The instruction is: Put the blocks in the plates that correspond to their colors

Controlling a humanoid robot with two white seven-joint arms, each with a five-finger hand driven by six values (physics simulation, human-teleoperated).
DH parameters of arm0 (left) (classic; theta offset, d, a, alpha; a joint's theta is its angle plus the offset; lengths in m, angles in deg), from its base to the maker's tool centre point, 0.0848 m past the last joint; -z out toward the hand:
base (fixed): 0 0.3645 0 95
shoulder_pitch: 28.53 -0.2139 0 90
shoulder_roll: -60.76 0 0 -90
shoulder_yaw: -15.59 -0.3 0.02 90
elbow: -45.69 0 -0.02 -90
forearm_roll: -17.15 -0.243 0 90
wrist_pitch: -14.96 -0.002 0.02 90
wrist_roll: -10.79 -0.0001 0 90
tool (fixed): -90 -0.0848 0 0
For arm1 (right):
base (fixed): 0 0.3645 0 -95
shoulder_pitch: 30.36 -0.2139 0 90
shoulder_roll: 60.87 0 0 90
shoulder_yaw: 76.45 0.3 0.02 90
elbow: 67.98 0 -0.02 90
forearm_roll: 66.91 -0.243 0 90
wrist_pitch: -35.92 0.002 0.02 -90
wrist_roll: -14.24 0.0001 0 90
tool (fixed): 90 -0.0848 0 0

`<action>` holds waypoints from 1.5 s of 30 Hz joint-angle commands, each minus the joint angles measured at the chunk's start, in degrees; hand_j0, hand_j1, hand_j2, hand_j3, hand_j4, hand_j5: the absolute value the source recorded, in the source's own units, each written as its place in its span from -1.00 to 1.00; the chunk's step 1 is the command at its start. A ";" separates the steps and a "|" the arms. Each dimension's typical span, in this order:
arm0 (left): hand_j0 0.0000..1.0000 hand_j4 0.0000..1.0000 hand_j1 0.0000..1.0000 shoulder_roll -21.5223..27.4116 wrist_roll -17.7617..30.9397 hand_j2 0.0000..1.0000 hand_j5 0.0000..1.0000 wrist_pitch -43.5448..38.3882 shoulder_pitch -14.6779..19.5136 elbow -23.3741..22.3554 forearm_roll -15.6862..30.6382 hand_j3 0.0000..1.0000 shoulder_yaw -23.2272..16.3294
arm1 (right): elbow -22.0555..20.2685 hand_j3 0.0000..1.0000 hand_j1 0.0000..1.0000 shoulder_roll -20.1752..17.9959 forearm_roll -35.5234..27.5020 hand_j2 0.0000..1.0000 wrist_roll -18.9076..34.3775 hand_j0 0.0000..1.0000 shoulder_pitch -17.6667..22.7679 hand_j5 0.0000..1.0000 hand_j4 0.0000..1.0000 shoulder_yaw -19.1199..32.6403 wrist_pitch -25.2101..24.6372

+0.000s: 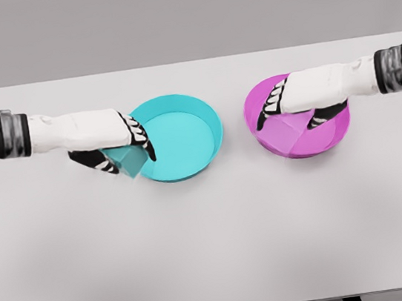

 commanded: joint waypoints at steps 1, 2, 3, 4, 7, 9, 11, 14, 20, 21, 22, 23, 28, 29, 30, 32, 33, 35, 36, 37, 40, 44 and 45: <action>0.32 0.32 0.32 -2.06 -0.02 0.32 0.32 -0.16 0.00 -2.77 0.31 0.32 0.94 | 4.60 0.26 0.26 0.11 -1.72 0.26 -0.03 0.26 -0.09 0.26 0.26 1.84 -0.13; 0.32 0.32 0.32 -2.94 -0.02 0.32 0.32 -0.16 0.09 -4.00 0.22 0.32 0.94 | 6.62 0.26 0.26 0.11 -1.64 0.26 -0.03 0.26 -0.09 0.26 0.26 1.93 -0.13; 0.32 0.32 0.32 -4.00 -0.02 0.32 0.32 -0.16 0.18 -5.23 0.13 0.32 0.94 | 8.90 0.26 0.26 0.20 -1.55 0.26 -0.03 0.26 0.00 0.26 0.26 1.93 -0.13; 0.32 0.32 0.32 -4.53 -0.02 0.32 0.32 -0.16 0.35 -5.85 0.04 0.32 1.03 | 10.31 0.26 0.26 0.38 -1.29 0.26 -0.03 0.26 0.09 0.26 0.26 1.84 -0.13; 0.32 0.32 0.32 -6.63 -0.02 0.32 0.32 -0.16 1.49 -7.25 0.04 0.32 1.38 | 13.04 0.26 0.26 0.55 -1.02 0.26 -0.03 0.26 0.18 0.26 0.26 1.84 -0.13; 0.32 0.32 0.32 -8.92 -0.02 0.32 0.32 -0.16 1.84 -9.89 -0.05 0.32 1.38 | 16.29 0.26 0.26 2.48 -0.14 0.26 -0.03 0.26 0.18 0.26 0.26 1.75 -0.13; 0.32 0.32 0.32 -11.29 -0.02 0.32 0.32 -0.16 1.93 -12.26 -0.48 0.32 1.38 | 17.52 0.27 0.27 3.81 -0.14 0.27 -0.03 0.27 0.00 0.27 0.27 1.75 -0.13; 0.32 0.32 0.32 -14.54 -0.02 0.32 0.32 -0.16 2.55 -15.95 -1.71 0.32 1.38 | 17.61 0.32 0.32 4.95 -0.14 0.32 -0.03 0.32 -0.61 0.32 0.32 1.84 -0.13; 0.32 0.32 0.32 -18.68 -0.02 0.32 0.32 -0.16 2.64 -20.61 -3.30 0.32 1.38 | 17.52 1.00 1.00 5.21 -0.14 1.00 -0.03 1.00 -0.61 1.00 1.00 1.84 -0.13; 0.32 0.32 0.32 -18.94 -0.02 0.32 0.32 -0.16 2.64 -20.70 -3.30 0.32 1.38 | 17.52 1.00 1.00 5.21 -0.14 1.00 -0.03 1.00 -0.61 1.00 1.00 1.84 -0.13; 0.32 0.32 0.32 -19.64 -0.02 0.32 0.32 -0.16 2.64 -21.14 -3.39 0.32 1.38 | 17.44 1.00 1.00 5.21 -0.14 1.00 -0.03 1.00 -0.53 1.00 1.00 1.84 -0.13; 0.32 0.32 0.32 -20.00 -0.02 0.32 0.32 -0.16 2.64 -21.40 -3.39 0.32 1.38 | 17.52 1.00 1.00 5.21 -0.14 1.00 -0.03 1.00 -0.61 1.00 1.00 1.84 -0.13; 0.32 0.32 0.32 -21.14 -0.02 0.32 0.32 -0.16 2.55 -23.60 -4.26 0.32 1.38 | 17.52 1.00 1.00 5.13 -0.76 1.00 -0.03 1.00 -1.05 1.00 1.00 2.19 -0.13; 0.32 0.32 0.32 -21.14 -0.02 0.32 0.32 -0.16 2.46 -23.69 -4.27 0.32 1.30 | 17.52 1.00 1.00 5.04 -0.93 1.00 -0.03 1.00 -1.23 1.00 1.00 3.50 -0.13; 0.34 0.34 0.34 -21.40 -0.02 0.34 0.34 -0.16 2.46 -24.39 -4.35 0.34 1.21 | 17.52 1.00 1.00 4.60 -1.02 1.00 -0.03 1.00 -1.14 1.00 1.00 5.09 -0.13; 0.38 0.38 0.38 -22.11 -0.02 0.38 0.38 -0.16 2.46 -24.57 -4.70 0.38 1.30 | 17.52 1.00 1.00 4.25 -1.81 1.00 -0.03 1.00 -1.05 1.00 1.00 6.50 -0.13; 0.41 0.41 0.41 -22.19 -0.02 0.41 0.41 -0.16 2.46 -24.92 -4.70 0.41 1.30 | 17.52 1.00 1.00 4.07 -2.43 1.00 -0.03 1.00 -1.05 1.00 1.00 6.50 -0.13; 0.64 0.64 0.64 -22.81 -0.02 0.64 0.64 -0.16 2.46 -25.80 -4.70 0.64 1.30 | 17.44 1.00 1.00 2.40 -5.58 1.00 -0.03 1.00 -0.79 1.00 1.00 7.99 -0.13; 0.72 0.72 0.72 -22.81 -0.02 0.72 0.72 -0.16 2.46 -25.80 -4.70 0.72 1.38 | 17.52 1.00 1.00 1.09 -7.26 1.00 -0.03 1.00 -0.44 1.00 1.00 8.17 -0.13; 0.76 0.76 0.76 -22.72 -0.02 0.76 0.76 -0.16 2.46 -25.80 -4.70 0.76 1.38 | 17.52 1.00 1.00 -0.06 -7.35 1.00 -0.03 1.00 -0.26 1.00 1.00 8.17 -0.13; 0.88 0.88 0.88 -22.72 -0.02 0.88 0.88 -0.16 2.46 -25.80 -4.70 0.88 1.47 | 17.52 1.00 1.00 -1.64 -8.32 1.00 -0.03 1.00 0.44 1.00 1.00 8.25 -0.13; 0.93 0.93 0.93 -22.46 -0.02 0.93 0.93 -0.16 2.46 -25.27 -4.62 0.93 1.73 | 17.61 1.00 1.00 -1.73 -8.67 1.00 -0.03 1.00 0.96 1.00 1.00 8.25 -0.13; 1.00 1.00 1.00 -22.46 -0.02 1.00 1.00 -0.16 2.55 -24.92 -4.35 1.00 2.08 | 17.52 1.00 1.00 -1.64 -8.49 1.00 -0.03 1.00 2.20 1.00 1.00 8.69 -0.13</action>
